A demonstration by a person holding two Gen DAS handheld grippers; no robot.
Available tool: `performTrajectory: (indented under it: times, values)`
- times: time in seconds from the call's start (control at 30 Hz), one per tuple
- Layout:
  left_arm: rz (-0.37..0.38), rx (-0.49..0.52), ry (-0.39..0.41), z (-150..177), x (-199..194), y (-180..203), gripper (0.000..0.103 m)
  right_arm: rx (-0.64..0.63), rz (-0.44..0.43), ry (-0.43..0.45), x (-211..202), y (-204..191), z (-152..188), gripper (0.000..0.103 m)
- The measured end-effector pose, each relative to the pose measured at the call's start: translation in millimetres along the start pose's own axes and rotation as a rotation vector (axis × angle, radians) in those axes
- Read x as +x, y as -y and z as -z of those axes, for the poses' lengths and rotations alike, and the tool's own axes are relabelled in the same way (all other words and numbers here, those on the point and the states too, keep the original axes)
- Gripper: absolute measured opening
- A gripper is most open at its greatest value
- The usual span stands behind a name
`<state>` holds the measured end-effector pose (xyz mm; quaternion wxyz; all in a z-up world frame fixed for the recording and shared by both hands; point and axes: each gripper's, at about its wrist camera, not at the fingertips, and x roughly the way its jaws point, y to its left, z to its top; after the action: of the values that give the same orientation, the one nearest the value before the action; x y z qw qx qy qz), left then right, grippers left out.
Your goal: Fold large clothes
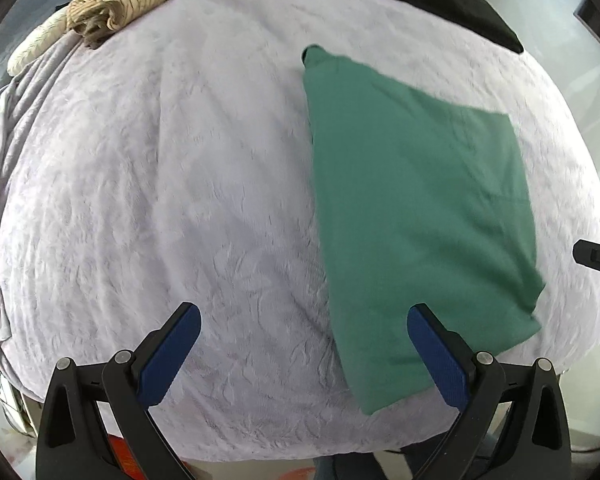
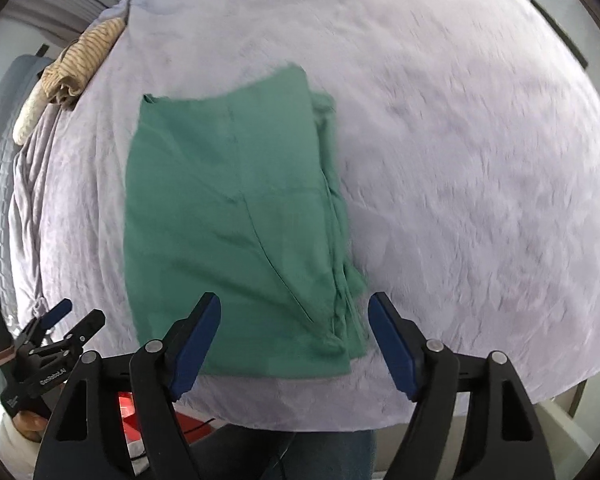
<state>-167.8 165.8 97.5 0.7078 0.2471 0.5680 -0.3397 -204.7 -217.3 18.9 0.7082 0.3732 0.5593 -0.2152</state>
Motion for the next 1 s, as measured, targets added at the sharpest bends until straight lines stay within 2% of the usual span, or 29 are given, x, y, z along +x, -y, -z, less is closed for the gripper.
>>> performTrajectory:
  times: [0.07,0.1,0.13,0.27,0.43,0.67,1.0]
  values:
    - [-0.010,-0.004,0.007,-8,-6,-3,0.103,-0.022,0.018,0.014,-6,-7,-2,0.080]
    - [-0.011,-0.008,0.009,-7,-5,-6,0.103,-0.034,0.027,0.022,-11,-8,-4,0.087]
    - [-0.014,-0.016,0.013,-8,-7,-6,0.103,-0.043,0.035,0.031,-14,-11,-7,0.089]
    - [-0.028,-0.035,0.035,-14,-14,-7,0.103,-0.077,0.068,0.070,-24,-20,-8,0.089]
    - [-0.078,-0.031,0.075,-19,-26,-1,0.103,-0.058,0.106,0.096,-28,-20,-6,0.090]
    - [-0.091,-0.036,0.073,-20,-29,1,0.103,-0.066,0.167,0.120,-33,-19,-5,0.090]
    - [-0.102,-0.027,0.073,-18,-31,10,0.103,-0.072,0.185,0.128,-36,-20,-4,0.090]
